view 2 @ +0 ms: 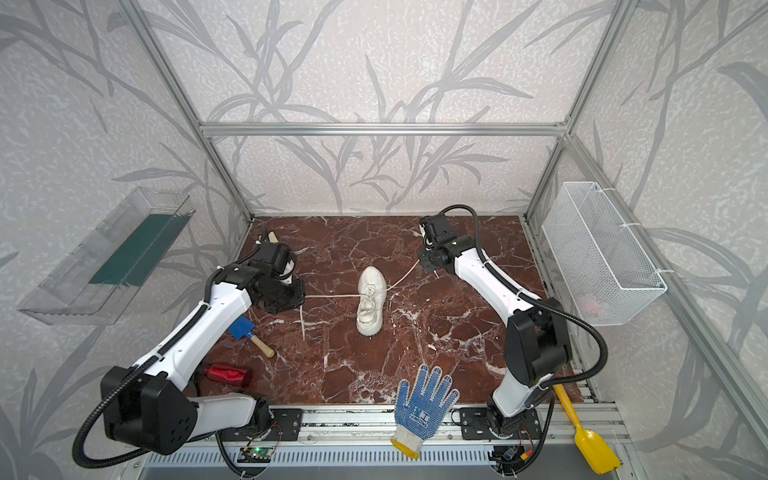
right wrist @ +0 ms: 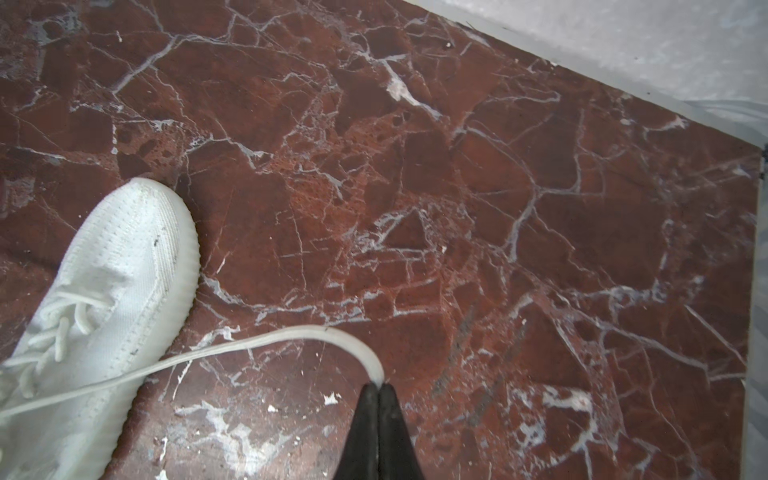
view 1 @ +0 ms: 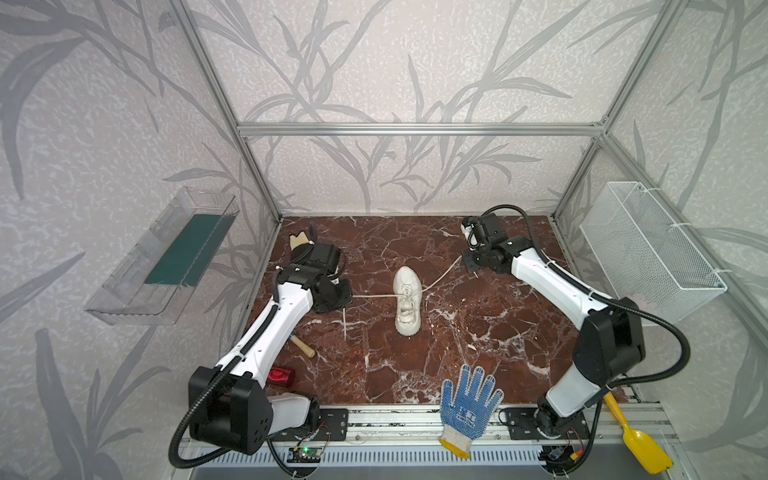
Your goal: Tie the shoes
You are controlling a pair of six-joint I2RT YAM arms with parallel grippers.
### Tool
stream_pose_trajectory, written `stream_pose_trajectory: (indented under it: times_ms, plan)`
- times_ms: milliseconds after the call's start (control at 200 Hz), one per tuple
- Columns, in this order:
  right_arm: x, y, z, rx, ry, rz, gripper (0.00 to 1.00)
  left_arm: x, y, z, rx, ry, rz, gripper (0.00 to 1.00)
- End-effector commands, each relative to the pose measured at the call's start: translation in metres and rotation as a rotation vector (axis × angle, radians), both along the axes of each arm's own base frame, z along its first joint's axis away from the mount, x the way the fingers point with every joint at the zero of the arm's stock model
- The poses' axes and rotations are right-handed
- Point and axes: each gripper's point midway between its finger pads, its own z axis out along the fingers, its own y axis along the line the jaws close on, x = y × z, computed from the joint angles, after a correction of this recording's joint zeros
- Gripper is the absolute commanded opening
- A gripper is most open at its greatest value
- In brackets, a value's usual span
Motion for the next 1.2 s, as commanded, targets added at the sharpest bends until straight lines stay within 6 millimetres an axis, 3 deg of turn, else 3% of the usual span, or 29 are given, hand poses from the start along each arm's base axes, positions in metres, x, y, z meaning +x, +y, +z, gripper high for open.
stream_pose_trajectory:
  times_ms: [0,95,215,660,770,895,1020,1090,1195]
  plan:
    - [0.023,0.020,0.006,0.033,-0.016,0.048,0.00,-0.009,0.000,-0.005,-0.016,0.002,0.024,0.00]
    - [0.036,0.032,0.002,0.049,0.003,0.075,0.00,-0.014,0.003,-0.008,-0.003,-0.003,0.027,0.00]
    - [0.043,0.065,0.005,0.112,0.020,0.165,0.00,-0.016,0.002,-0.010,-0.015,-0.007,0.028,0.00]
    - [0.016,0.208,0.006,0.272,0.049,0.508,0.00,-0.010,-0.004,-0.012,-0.045,-0.024,0.017,0.00]
    - [0.011,0.233,-0.001,0.293,0.089,0.552,0.00,-0.009,-0.004,-0.009,-0.046,-0.031,0.014,0.00]
    - [0.009,0.248,-0.011,0.321,0.127,0.558,0.00,-0.007,-0.005,-0.008,-0.046,-0.033,0.007,0.00]
    - [0.007,0.260,-0.003,0.394,0.119,0.572,0.00,-0.005,-0.006,-0.007,-0.049,-0.030,0.005,0.00]
    - [0.020,0.245,0.010,0.313,0.044,0.510,0.00,-0.006,-0.002,-0.008,-0.030,-0.024,0.013,0.00]
    - [0.042,0.202,0.044,0.209,-0.094,0.356,0.00,-0.007,0.009,-0.009,0.017,-0.020,0.048,0.00]
